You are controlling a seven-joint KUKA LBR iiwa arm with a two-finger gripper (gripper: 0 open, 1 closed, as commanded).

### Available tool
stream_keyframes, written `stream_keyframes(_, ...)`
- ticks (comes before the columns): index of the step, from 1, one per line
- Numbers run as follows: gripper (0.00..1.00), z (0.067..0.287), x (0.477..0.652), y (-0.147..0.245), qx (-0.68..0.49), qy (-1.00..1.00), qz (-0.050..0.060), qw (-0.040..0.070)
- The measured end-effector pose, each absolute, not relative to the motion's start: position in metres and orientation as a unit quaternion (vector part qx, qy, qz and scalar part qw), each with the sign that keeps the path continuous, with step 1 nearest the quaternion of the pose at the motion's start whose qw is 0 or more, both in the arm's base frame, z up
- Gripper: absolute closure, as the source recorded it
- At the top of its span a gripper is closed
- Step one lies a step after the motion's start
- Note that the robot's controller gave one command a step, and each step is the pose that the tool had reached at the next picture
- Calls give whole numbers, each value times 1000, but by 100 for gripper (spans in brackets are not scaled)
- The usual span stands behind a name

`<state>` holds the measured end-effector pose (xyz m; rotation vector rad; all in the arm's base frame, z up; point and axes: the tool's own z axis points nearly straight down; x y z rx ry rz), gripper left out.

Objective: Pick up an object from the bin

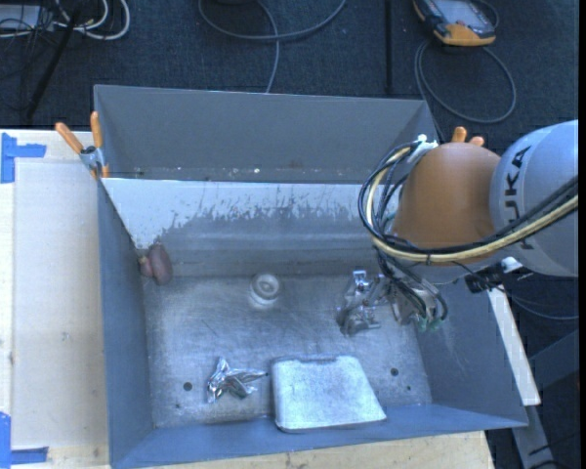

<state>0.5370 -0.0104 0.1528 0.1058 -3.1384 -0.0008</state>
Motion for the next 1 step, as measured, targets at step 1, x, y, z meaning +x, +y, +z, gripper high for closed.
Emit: stream_keyframes(1,0,153,537,-10,34,-999,0,1)
